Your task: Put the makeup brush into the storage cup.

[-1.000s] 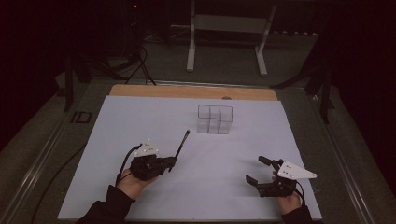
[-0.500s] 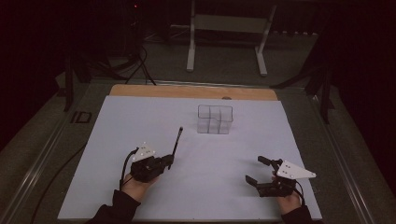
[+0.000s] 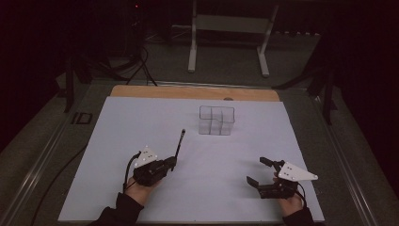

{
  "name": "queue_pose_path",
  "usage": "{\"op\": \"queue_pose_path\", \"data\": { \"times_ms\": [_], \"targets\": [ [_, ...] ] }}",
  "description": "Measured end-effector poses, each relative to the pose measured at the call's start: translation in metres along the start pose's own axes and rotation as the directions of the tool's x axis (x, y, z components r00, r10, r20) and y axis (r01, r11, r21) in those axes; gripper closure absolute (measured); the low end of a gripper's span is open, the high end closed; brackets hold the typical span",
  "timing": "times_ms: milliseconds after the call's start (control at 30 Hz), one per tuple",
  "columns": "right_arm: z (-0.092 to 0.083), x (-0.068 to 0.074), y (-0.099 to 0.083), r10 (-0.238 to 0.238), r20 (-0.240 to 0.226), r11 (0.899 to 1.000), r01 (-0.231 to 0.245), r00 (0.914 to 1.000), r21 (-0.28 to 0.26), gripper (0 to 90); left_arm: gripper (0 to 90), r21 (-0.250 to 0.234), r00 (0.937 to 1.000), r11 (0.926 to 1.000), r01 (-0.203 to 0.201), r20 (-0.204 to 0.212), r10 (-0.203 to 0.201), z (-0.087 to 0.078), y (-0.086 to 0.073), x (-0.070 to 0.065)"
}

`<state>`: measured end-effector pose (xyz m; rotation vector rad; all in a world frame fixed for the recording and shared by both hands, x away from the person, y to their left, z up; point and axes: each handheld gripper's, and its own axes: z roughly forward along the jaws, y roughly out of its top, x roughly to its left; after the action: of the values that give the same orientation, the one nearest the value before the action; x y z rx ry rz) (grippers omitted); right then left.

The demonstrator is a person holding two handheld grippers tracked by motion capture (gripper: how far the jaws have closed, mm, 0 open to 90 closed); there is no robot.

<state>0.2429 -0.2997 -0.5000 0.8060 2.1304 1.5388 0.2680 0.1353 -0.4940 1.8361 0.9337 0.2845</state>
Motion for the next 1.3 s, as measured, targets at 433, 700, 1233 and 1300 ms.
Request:
{"op": "queue_pose_path", "data": {
  "times_ms": [433,700,1233,1300],
  "targets": [
    [0.001,0.003,0.004,0.052,0.016,0.997,-0.053,0.9985,0.058,14.9,85.4,-0.017,0.9999,0.9998,-0.008,-0.011,0.008,0.000,-0.001,0.000],
    [0.000,0.011,0.019,0.036,0.067,0.997,-0.040,0.9971,0.059,12.7,85.4,-0.023,0.9999,0.9997,-0.006,-0.010,0.006,0.001,-0.002,0.001],
    [0.010,0.036,0.079,-0.011,0.027,0.999,0.010,0.9996,0.042,10.3,85.4,-0.027,0.9999,0.9996,-0.012,-0.009,0.012,0.000,-0.002,0.000],
    [0.013,0.040,0.087,-0.028,0.021,0.998,0.027,0.9994,0.048,10.3,85.4,-0.027,0.9999,0.9996,-0.011,-0.008,0.011,0.000,-0.002,0.001]
  ]
}}
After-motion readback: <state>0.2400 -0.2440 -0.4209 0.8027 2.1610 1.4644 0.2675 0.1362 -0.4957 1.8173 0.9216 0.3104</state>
